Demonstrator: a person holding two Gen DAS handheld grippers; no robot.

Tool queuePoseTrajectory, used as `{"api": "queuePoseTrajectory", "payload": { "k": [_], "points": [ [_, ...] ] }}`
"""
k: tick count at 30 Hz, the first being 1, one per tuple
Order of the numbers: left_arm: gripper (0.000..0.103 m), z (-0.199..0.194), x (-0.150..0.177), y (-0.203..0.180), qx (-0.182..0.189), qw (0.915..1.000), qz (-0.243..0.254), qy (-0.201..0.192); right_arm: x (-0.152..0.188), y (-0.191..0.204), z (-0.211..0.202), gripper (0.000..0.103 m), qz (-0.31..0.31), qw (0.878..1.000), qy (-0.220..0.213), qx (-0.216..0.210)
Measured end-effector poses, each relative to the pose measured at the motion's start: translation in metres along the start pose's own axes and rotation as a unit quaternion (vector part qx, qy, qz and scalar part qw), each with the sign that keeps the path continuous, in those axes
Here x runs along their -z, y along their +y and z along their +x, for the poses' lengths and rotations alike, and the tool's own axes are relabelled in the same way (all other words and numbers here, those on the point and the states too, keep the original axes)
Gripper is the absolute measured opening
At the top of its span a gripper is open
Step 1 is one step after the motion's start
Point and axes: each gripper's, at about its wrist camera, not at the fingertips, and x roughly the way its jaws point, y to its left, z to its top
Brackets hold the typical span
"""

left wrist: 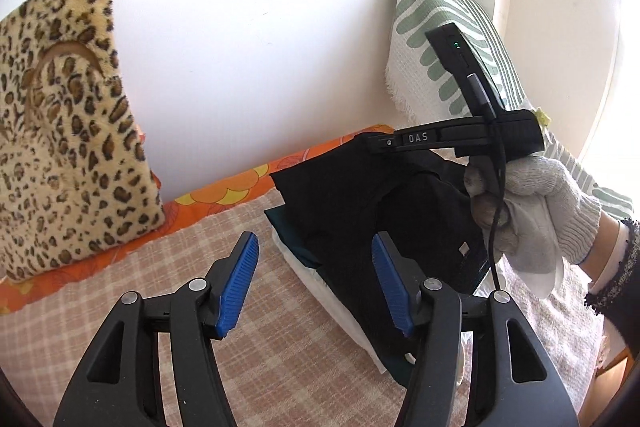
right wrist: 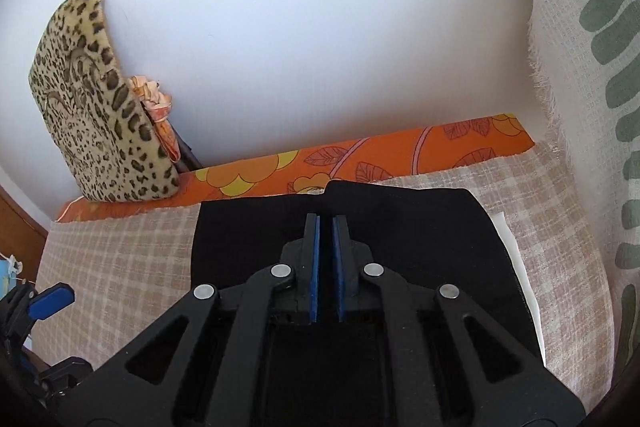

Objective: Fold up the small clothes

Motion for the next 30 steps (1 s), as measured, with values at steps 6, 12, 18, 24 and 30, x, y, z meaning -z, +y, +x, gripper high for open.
{"api": "queuePoseTrajectory", "payload": {
  "k": [6, 12, 18, 24, 30],
  "points": [
    [0.07, -0.013, 0.007, 0.005, -0.003, 1.0, -0.006, -0.002, 0.011, -0.021, 0.048, 0.007, 0.042, 0.998, 0.048, 0.014],
    [0.071, -0.028, 0.011, 0.003, -0.007, 0.9999, -0.006, -0.005, 0.013, -0.011, 0.051, 0.007, 0.021, 0.998, 0.045, 0.043],
    [0.071, -0.054, 0.013, -0.002, -0.009, 0.9998, -0.01, -0.013, 0.013, 0.008, -0.003, 0.012, 0.0, 0.998, -0.007, 0.069],
    [0.073, -0.094, 0.016, -0.011, -0.012, 0.9995, -0.007, -0.028, 0.028, 0.038, -0.074, 0.04, -0.022, 0.995, -0.054, 0.075],
    [0.08, -0.141, 0.028, -0.022, -0.013, 0.9986, -0.002, -0.05, 0.063, 0.074, -0.141, 0.064, -0.033, 0.992, -0.088, 0.086]
  ]
}}
